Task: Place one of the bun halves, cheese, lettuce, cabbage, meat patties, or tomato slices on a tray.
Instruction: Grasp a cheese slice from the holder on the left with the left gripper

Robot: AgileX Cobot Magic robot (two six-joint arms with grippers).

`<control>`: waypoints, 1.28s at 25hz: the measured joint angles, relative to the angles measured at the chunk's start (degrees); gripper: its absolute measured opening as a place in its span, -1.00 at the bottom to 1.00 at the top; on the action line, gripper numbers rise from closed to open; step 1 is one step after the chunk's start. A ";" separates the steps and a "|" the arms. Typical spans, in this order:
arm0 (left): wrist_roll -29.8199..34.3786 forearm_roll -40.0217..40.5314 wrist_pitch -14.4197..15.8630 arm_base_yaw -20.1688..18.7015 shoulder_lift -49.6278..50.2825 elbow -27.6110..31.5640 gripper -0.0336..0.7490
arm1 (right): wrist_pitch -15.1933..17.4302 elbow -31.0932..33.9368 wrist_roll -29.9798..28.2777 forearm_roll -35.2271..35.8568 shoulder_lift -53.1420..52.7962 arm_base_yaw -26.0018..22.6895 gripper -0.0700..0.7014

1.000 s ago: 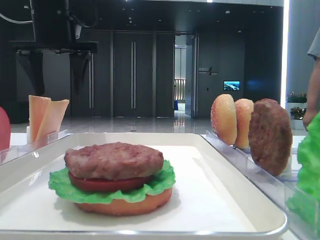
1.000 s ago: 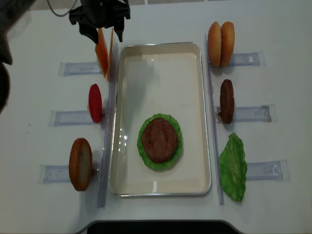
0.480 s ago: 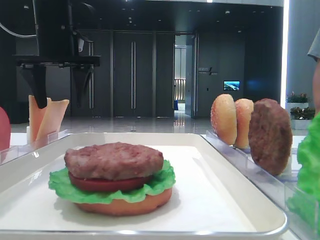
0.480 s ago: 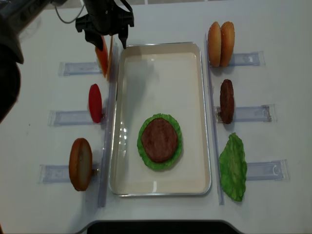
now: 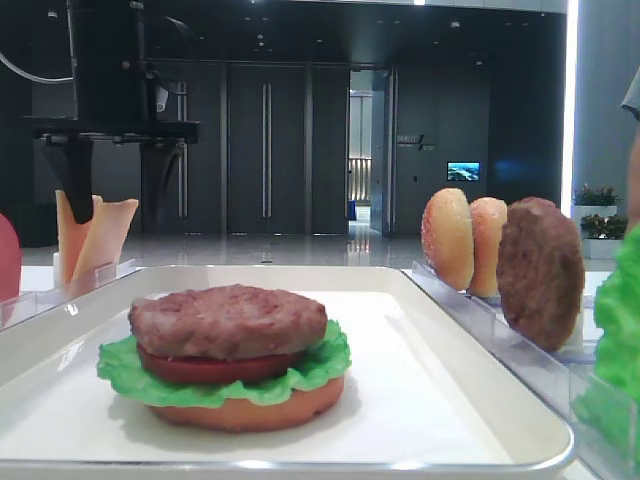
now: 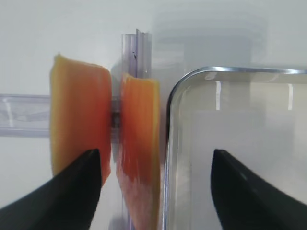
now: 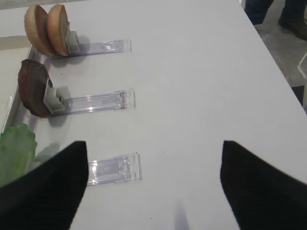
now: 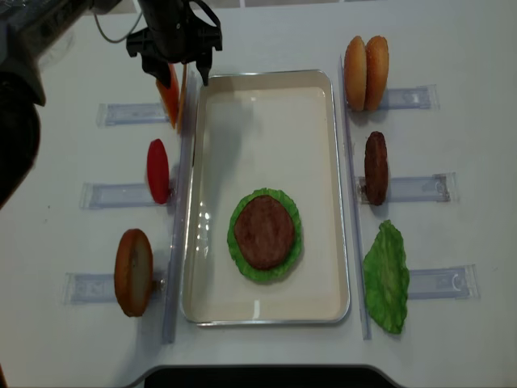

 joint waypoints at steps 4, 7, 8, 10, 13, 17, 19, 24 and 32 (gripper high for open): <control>0.00 0.71 0.76 0.00 0.00 0.00 0.15 | 0.00 0.00 0.00 0.00 0.00 0.00 0.58; 0.00 0.90 1.14 0.00 0.00 0.00 -0.15 | 0.00 0.00 0.00 0.00 0.00 0.00 0.58; 0.00 1.03 1.38 0.00 0.00 0.00 -0.26 | 0.00 0.00 0.00 0.00 0.00 0.00 0.58; 0.00 1.42 1.83 0.00 0.00 0.00 -0.46 | 0.00 0.00 0.00 0.00 0.00 0.00 0.58; 0.20 2.06 2.27 0.00 0.00 0.00 -0.75 | 0.00 0.00 0.00 0.00 0.00 0.00 0.58; 1.96 2.34 2.35 0.00 0.00 0.00 -0.82 | 0.00 0.00 0.00 0.00 0.00 0.00 0.58; 2.20 2.34 2.39 0.00 0.00 0.00 -0.82 | 0.00 0.00 0.00 0.00 0.00 0.00 0.58; 2.52 0.43 2.41 0.00 -0.38 0.00 -0.82 | 0.00 0.00 0.00 0.00 0.00 0.00 0.58; 3.50 -3.96 3.66 -0.38 -8.70 0.00 -0.83 | 0.00 0.00 0.00 0.00 0.00 0.00 0.58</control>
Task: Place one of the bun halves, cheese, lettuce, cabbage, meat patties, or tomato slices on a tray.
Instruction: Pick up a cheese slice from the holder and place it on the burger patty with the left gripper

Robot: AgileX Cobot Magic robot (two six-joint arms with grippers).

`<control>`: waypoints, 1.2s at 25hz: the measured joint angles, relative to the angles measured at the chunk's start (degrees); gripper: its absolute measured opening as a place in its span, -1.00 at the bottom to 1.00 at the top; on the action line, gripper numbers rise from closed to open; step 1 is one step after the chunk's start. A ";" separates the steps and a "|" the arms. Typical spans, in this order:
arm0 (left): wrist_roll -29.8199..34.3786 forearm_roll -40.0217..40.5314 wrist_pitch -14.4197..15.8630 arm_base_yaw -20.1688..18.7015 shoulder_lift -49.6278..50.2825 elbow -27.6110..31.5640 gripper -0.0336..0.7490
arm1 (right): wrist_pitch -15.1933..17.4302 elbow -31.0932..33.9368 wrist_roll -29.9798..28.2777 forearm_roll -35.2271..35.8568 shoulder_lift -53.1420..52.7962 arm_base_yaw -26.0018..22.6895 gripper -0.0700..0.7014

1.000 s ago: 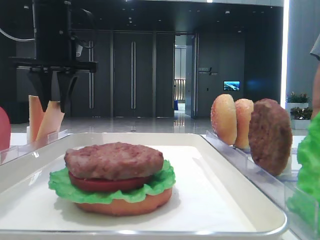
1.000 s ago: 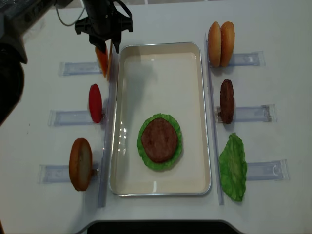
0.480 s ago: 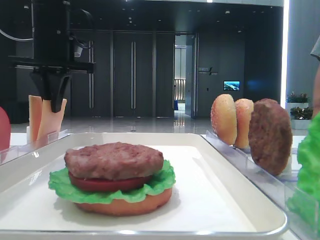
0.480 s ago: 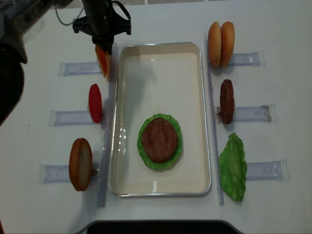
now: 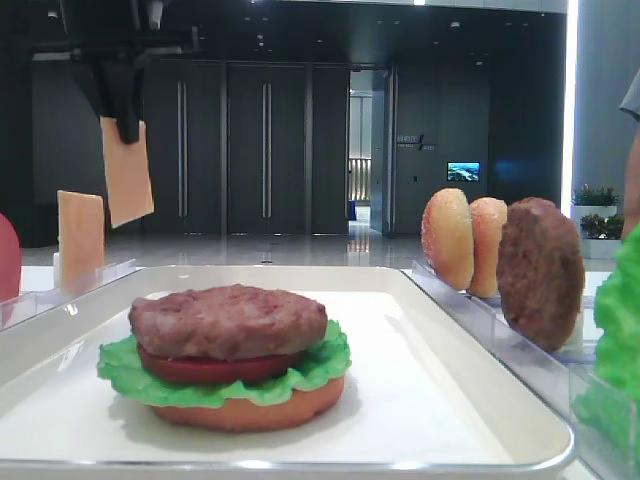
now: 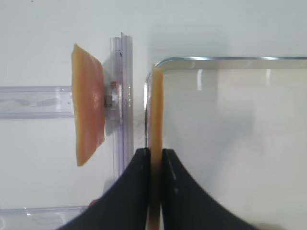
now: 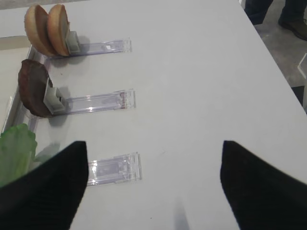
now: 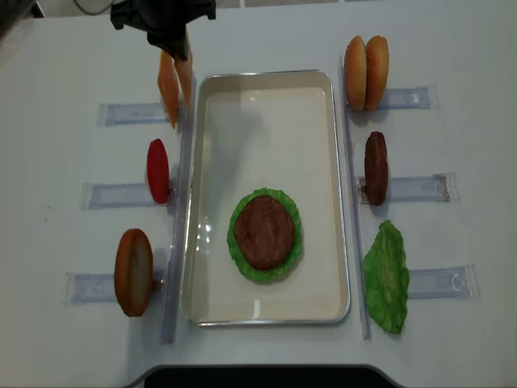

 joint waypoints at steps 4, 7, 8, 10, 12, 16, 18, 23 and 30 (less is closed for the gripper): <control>3.62 -4.81 1.64 -0.58 -4.25 0.00 -0.82 | 0.00 0.00 0.00 0.00 0.00 0.00 0.58; 7.91 -9.98 1.76 -1.29 -7.04 1.96 -0.82 | 0.00 0.00 0.00 0.00 0.00 0.00 0.58; 9.48 -11.94 1.58 -1.59 -8.10 3.07 -0.82 | 0.00 0.00 0.00 0.00 0.00 0.00 0.58; 12.24 -15.92 0.42 -2.11 -10.27 6.79 -0.82 | 0.00 0.00 0.00 0.00 0.00 0.00 0.58; 15.06 -20.01 -2.36 -2.34 -13.26 11.27 -0.82 | 0.00 0.00 0.00 0.00 0.00 0.00 0.58; 22.03 -29.42 -8.73 -2.39 -19.73 22.48 -0.82 | 0.00 0.00 0.00 0.00 0.00 0.00 0.58; 26.30 -33.89 -11.99 -2.39 -23.35 27.99 -0.82 | 0.00 0.00 0.00 0.00 0.00 0.00 0.58; 35.81 -45.75 -18.18 -2.39 -30.99 41.29 -0.82 | 0.00 0.00 0.00 0.00 0.00 0.00 0.58; 51.78 -63.04 -24.84 -2.39 -37.95 58.29 -0.82 | 0.00 0.00 0.00 0.00 0.00 0.00 0.58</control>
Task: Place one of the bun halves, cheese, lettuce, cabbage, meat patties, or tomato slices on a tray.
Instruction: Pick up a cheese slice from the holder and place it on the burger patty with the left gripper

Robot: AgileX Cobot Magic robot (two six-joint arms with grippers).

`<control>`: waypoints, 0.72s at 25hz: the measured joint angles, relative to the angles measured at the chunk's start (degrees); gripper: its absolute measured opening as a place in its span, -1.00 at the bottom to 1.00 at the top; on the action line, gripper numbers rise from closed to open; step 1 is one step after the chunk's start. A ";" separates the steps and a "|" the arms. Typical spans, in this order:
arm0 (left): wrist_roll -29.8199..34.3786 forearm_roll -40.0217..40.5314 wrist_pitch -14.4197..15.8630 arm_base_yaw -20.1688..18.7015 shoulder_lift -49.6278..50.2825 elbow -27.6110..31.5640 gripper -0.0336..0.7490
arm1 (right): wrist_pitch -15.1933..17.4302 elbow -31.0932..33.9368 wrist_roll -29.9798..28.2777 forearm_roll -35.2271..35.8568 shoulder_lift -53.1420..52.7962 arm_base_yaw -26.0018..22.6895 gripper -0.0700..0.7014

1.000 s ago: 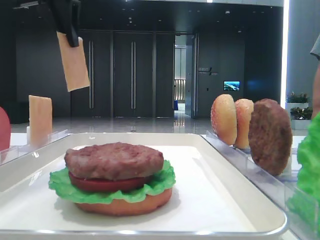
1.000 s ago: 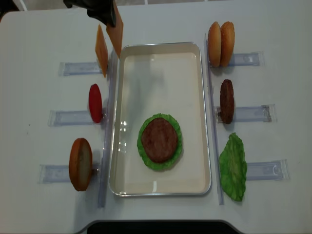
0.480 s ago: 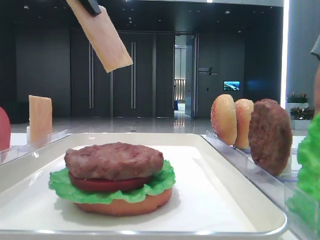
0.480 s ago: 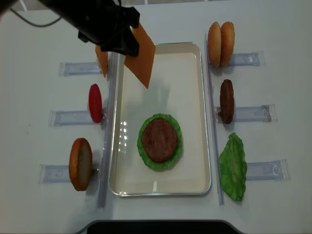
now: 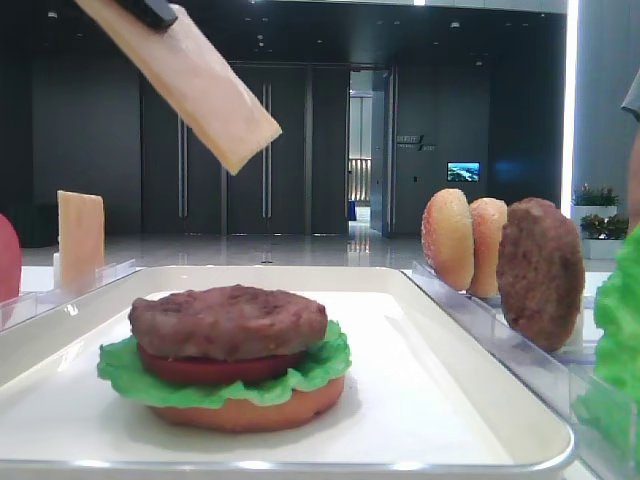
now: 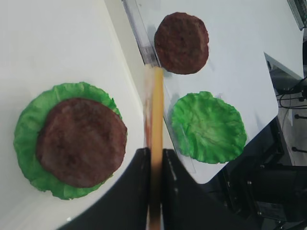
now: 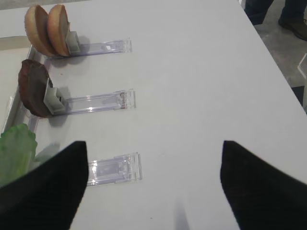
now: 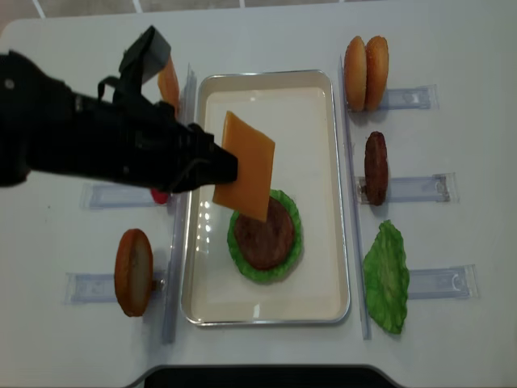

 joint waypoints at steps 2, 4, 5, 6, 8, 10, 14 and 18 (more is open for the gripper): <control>5.15 -4.12 -1.94 0.00 -0.75 3.85 -0.82 | 0.00 0.00 0.00 0.00 0.00 0.00 0.58; 9.02 -7.53 -3.43 0.00 -1.01 7.03 -0.82 | 0.00 0.00 0.00 0.00 0.00 0.00 0.58; 10.76 -8.77 -4.07 0.00 -1.01 8.04 -0.82 | 0.00 0.00 0.00 0.00 0.00 0.00 0.58; 12.47 -10.32 -4.88 0.00 -1.01 9.07 -0.83 | 0.00 0.00 0.00 0.00 0.00 0.00 0.58; 16.07 -13.62 -5.70 0.00 -1.01 10.53 -0.83 | 0.00 0.00 0.00 0.00 0.00 0.00 0.58; 20.67 -18.16 -6.35 0.00 -1.01 11.23 -0.83 | 0.00 0.00 0.00 0.00 0.00 0.00 0.58; 26.43 -26.16 -4.84 0.00 -0.03 11.37 -0.83 | 0.00 0.00 0.00 0.00 0.00 0.00 0.58; 28.05 -28.91 -1.42 0.00 3.51 11.37 -0.83 | 0.00 0.00 0.00 0.00 0.00 0.00 0.58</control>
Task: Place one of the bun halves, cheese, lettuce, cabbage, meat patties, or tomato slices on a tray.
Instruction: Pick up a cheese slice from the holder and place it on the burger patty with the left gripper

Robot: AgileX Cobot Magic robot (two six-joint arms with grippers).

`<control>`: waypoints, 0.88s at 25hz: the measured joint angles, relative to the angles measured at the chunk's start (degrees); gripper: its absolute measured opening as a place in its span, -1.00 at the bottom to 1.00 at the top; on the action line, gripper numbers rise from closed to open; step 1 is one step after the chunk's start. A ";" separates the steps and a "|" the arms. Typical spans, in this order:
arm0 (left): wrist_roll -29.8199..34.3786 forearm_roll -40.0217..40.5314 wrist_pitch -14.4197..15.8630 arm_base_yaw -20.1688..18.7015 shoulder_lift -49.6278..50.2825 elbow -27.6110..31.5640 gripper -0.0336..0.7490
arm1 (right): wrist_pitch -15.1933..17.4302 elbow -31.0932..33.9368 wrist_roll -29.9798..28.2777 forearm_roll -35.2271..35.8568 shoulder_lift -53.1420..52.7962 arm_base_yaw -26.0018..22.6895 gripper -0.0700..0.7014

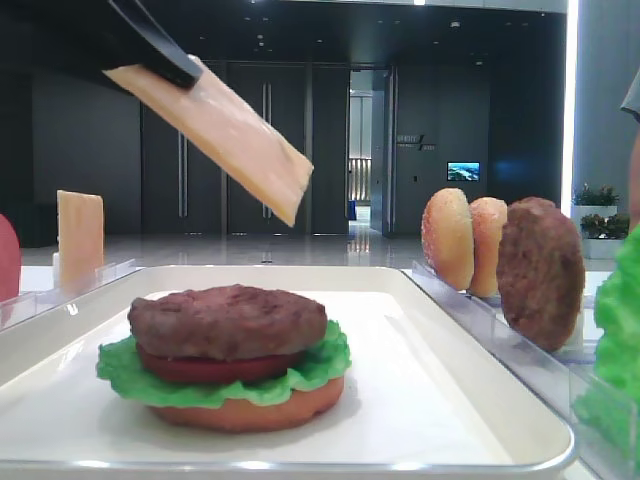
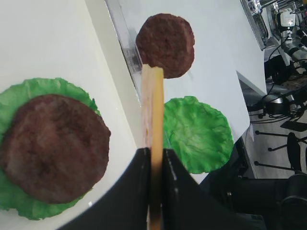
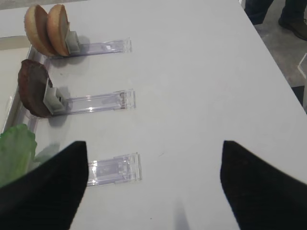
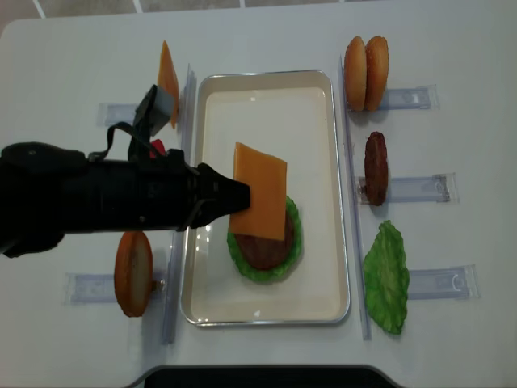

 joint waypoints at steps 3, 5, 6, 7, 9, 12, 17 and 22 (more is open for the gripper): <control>-0.08 -0.74 1.29 0.00 2.00 0.00 -0.83 | 0.00 0.00 0.00 0.00 0.00 0.00 0.58; -0.47 -0.96 2.10 0.00 2.95 0.00 -0.83 | 0.00 0.00 0.00 0.00 0.00 0.00 0.58; -0.79 -0.96 2.47 0.00 3.42 0.00 -0.83 | 0.00 0.00 0.00 0.00 0.00 0.00 0.58; -0.97 -0.97 2.73 0.00 3.88 0.00 -0.83 | 0.00 0.00 0.00 0.00 0.00 0.00 0.58; -1.39 -0.97 2.94 0.00 4.59 0.00 -0.83 | 0.00 0.00 0.00 0.00 0.00 0.00 0.58; -2.93 -0.89 3.08 0.00 5.49 0.00 -0.83 | 0.00 0.00 0.00 0.00 0.00 0.00 0.58; -4.24 -0.55 3.08 0.00 6.61 0.00 -0.83 | 0.00 0.00 0.00 0.00 0.00 0.00 0.58; -6.08 0.66 2.01 0.00 6.86 0.00 -0.83 | 0.00 0.00 0.00 0.00 0.00 0.00 0.58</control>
